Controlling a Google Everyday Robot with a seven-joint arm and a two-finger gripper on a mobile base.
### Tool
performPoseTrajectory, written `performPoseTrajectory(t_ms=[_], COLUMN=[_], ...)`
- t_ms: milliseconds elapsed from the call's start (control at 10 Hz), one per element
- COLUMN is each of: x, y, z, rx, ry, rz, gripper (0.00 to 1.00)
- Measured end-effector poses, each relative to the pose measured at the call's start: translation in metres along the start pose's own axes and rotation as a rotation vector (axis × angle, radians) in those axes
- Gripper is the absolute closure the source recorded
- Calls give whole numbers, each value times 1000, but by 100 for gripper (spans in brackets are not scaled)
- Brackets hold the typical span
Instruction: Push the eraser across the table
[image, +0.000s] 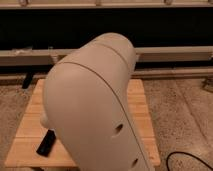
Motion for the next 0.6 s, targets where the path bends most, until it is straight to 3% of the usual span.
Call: performPoseTrajectory(t_ms=[200, 300, 500, 600], x=[-5, -7, -11, -13], y=[3, 8, 20, 26], z=[14, 20, 28, 31], rx=[-33, -41, -47, -49], ry=[21, 32, 50, 59], rz=[-30, -53, -100, -126], gripper=[35, 30, 36, 48])
